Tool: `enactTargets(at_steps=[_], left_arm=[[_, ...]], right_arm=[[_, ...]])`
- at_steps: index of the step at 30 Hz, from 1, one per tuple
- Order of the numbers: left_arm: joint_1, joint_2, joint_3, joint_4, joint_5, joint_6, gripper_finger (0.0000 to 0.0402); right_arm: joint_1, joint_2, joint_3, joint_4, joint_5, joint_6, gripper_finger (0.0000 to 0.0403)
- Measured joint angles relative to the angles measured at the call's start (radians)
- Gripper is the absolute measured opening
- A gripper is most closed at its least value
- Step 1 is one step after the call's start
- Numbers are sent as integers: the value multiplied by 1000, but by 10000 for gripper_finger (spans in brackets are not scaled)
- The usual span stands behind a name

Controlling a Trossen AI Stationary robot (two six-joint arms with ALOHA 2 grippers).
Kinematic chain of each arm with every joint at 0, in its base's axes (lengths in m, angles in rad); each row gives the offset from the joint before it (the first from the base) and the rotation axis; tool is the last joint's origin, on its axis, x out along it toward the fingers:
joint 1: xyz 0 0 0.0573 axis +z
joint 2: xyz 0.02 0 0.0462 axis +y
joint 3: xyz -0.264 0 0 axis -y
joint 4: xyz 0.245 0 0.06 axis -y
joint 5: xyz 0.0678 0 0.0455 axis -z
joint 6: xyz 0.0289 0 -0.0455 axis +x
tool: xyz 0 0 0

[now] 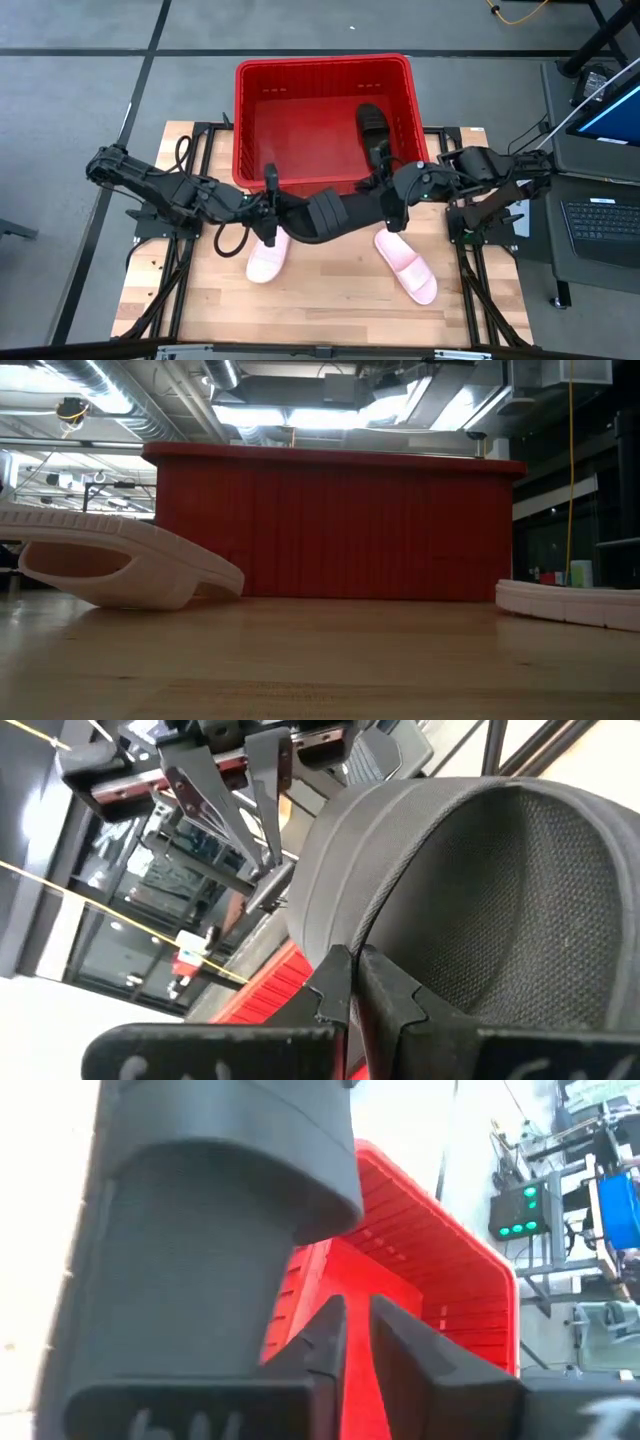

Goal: Pick and place slides into bin
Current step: Put the black slide into the bin

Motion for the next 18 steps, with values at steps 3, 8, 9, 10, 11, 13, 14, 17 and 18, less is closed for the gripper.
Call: enactTargets(at_steps=[3, 8, 9, 10, 11, 13, 14, 17, 18], left_arm=[[-1, 0, 0, -6, 6, -18, 3], [-1, 0, 0, -7, 32, -19, 3], [-1, 0, 0, -7, 32, -19, 3], [-1, 0, 0, -7, 32, -19, 3], [-1, 0, 0, -7, 32, -18, 3], [-1, 0, 0, -7, 32, -11, 3], [-1, 0, 0, -7, 32, -11, 3], [-1, 0, 0, -7, 32, -11, 3], [-1, 0, 0, -7, 32, -11, 3]], right_arm=[[10, 1, -20, 16, -1, -48, 79], [11, 3, -37, 77, -5, -96, 116], [11, 3, -37, 89, -7, -102, 121], [10, 3, -37, 101, -17, -104, 124], [9, 2, -37, 114, -38, -105, 126], [10, 2, -37, 128, -81, -109, 126], [10, 2, -37, 130, -97, -111, 125], [11, 8, -37, 132, -120, -131, 120], [11, 12, -37, 130, -120, -134, 118]])
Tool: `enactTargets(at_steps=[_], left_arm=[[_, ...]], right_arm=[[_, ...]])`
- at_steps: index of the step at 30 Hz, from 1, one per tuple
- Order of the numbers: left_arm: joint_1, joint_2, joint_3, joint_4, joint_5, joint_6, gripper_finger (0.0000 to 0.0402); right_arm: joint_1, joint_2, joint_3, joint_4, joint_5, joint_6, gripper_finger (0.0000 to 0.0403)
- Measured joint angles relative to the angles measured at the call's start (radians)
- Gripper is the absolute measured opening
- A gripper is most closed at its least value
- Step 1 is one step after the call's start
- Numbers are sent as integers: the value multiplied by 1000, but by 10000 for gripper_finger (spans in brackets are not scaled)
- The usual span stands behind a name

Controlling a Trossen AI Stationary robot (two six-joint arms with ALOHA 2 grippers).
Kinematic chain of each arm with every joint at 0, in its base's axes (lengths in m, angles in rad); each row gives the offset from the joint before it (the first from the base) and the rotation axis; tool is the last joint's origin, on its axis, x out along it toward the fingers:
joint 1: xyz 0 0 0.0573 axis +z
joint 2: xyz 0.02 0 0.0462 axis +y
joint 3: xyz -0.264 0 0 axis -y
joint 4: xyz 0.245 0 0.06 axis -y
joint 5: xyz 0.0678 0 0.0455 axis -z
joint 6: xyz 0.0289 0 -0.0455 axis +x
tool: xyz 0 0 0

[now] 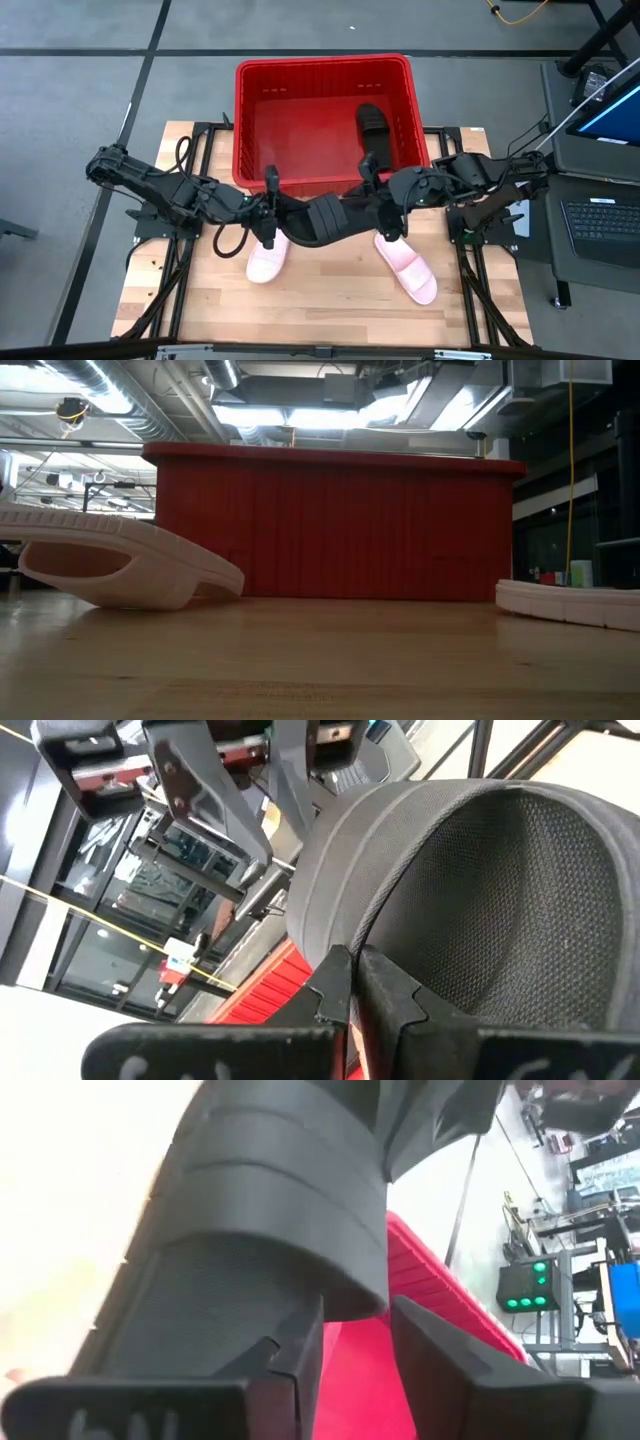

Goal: Pick and place slides into bin
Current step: Put the black slide into the bin

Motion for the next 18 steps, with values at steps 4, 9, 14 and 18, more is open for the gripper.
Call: enactTargets(at_steps=[4, 9, 14, 18], left_arm=[[0, 0, 0, 0, 26, 0, 3], [0, 1, 0, -8, 34, -8, 3], [0, 1, 0, -18, 20, -16, 3], [11, 1, 0, -24, 4, -17, 3]], right_arm=[[0, 30, 0, 3, 1, -30, 115], [1, 63, -1, 30, 2, -101, 114], [3, 68, -1, 39, 3, -105, 114], [20, 62, -2, 40, 4, -103, 114]])
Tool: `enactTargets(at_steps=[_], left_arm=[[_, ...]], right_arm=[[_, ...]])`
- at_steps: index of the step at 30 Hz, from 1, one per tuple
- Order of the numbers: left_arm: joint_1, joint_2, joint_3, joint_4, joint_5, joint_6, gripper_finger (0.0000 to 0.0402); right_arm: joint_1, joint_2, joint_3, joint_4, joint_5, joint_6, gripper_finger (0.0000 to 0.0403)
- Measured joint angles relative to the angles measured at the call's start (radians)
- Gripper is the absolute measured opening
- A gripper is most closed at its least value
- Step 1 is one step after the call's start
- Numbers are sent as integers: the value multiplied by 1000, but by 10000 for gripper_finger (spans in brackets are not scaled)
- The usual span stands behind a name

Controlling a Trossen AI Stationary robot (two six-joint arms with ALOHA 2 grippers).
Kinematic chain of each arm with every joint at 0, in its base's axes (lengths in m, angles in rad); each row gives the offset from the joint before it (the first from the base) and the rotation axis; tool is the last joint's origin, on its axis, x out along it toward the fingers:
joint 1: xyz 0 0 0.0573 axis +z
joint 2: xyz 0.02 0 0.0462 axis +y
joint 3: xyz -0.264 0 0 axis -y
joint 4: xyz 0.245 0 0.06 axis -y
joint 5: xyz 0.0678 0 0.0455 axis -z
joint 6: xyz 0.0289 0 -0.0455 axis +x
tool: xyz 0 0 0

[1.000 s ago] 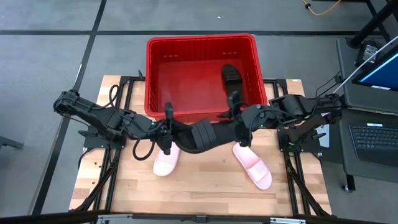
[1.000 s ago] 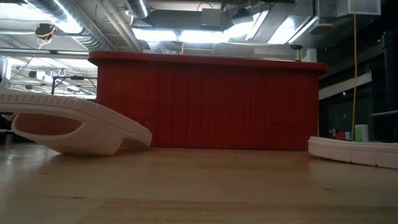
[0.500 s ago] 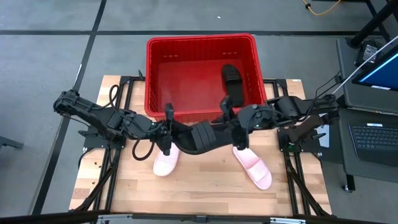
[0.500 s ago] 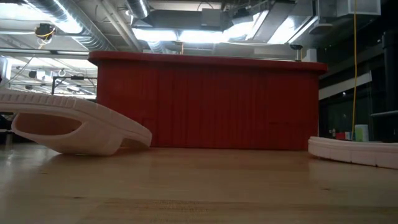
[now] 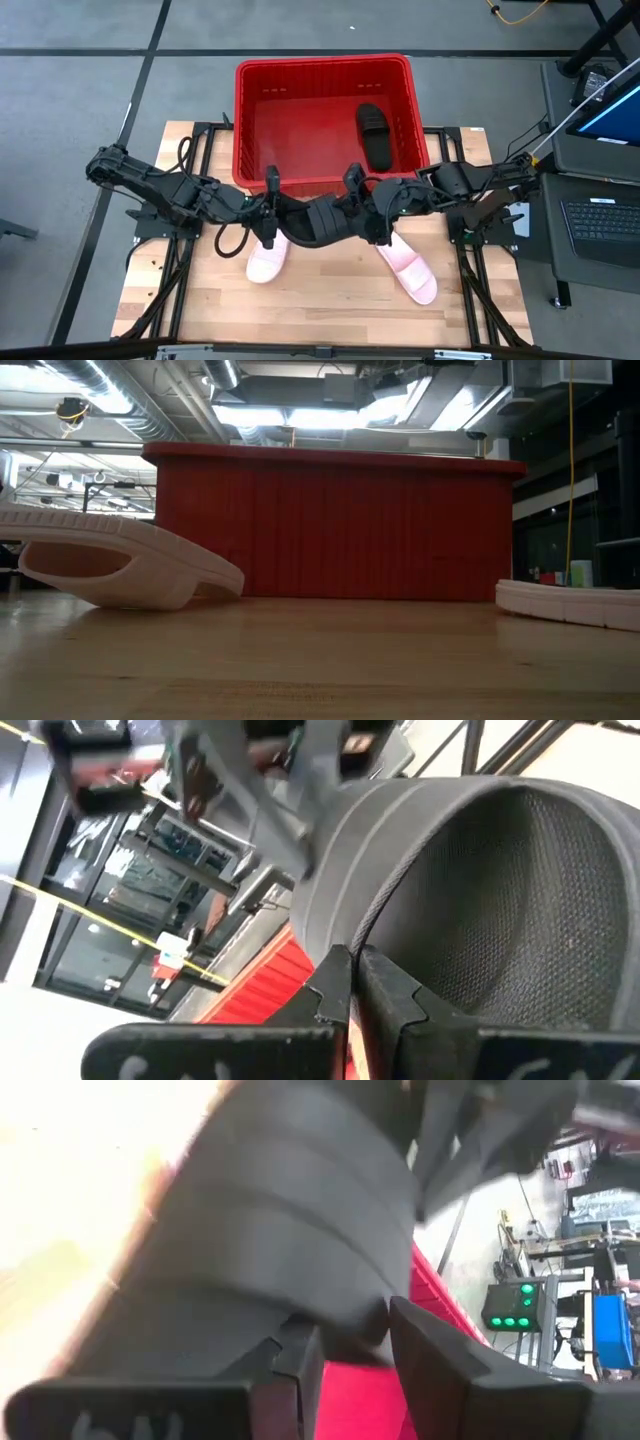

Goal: Pick and place slides into bin
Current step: Put the black slide into the bin

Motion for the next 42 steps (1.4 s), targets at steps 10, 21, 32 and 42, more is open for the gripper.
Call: enactTargets(at_steps=[10, 21, 32, 42], left_arm=[[46, 0, 0, -9, 68, 6, 3], [52, 0, -1, -11, 67, -43, 3], [54, 0, -1, 27, -141, -73, 37], [53, -70, -1, 38, -269, -1, 47]], right_arm=[[39, -1, 6, -7, 2, 5, 114], [30, -1, 9, 16, 9, 30, 23], [19, -2, 60, 0, 188, 42, 17], [-43, -3, 107, -93, 295, 142, 17]])
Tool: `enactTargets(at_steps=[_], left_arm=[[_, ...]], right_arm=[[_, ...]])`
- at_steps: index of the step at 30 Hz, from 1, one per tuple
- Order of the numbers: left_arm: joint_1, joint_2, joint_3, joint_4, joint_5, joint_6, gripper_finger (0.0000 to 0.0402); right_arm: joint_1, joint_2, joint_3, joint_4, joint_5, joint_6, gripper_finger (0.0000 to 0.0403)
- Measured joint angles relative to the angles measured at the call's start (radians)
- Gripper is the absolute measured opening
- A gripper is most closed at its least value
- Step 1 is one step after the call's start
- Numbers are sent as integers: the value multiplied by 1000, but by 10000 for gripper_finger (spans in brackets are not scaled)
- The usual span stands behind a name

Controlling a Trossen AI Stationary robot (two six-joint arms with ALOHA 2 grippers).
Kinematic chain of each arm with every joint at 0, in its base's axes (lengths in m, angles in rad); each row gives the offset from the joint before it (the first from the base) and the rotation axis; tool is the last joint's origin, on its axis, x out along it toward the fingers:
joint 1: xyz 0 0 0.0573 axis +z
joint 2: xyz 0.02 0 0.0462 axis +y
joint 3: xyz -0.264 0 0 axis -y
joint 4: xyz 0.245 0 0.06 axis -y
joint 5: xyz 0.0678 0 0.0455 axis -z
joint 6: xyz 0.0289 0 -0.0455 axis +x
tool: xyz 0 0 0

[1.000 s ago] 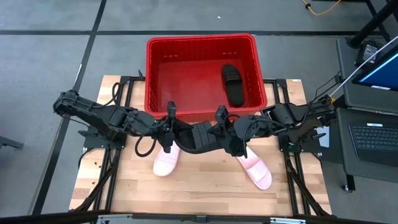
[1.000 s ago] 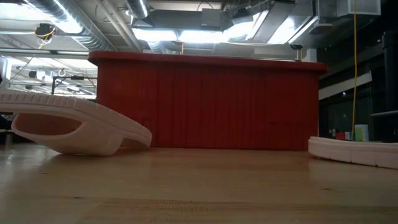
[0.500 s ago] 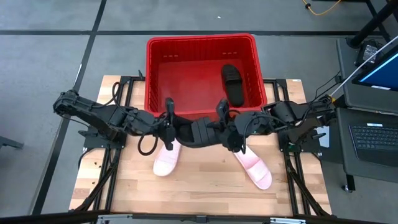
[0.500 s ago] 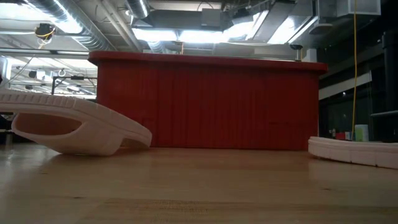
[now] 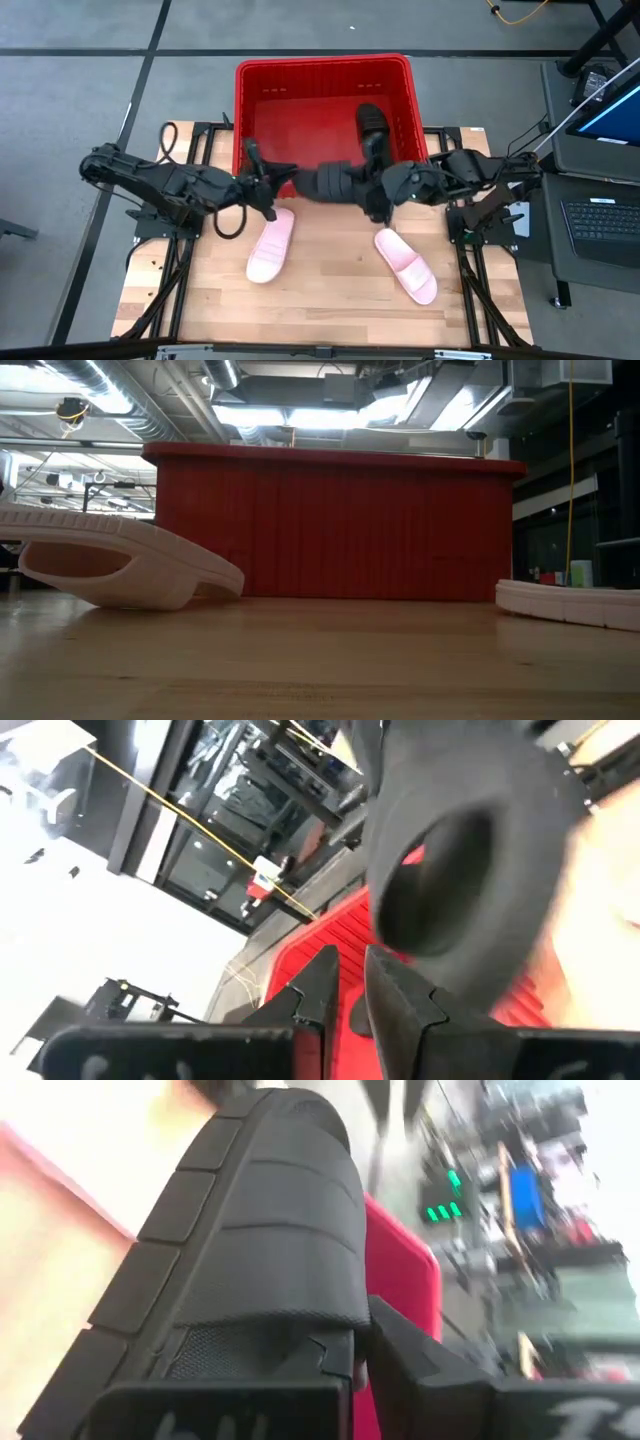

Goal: Pick and place slides into bin
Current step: Put the black slide into the bin

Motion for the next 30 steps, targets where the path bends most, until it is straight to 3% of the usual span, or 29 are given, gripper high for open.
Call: enactTargets(at_steps=[5, 19, 30], left_arm=[[0, -56, 1, -3, 1, -2, 43], [0, -168, 1, -151, -2, -97, 38], [2, -201, 1, -159, -2, -95, 35]], right_arm=[[-71, 10, 0, 1, 102, 50, 17], [-331, 101, 0, 131, 114, 104, 17], [-495, 202, 0, 170, 149, 354, 17]])
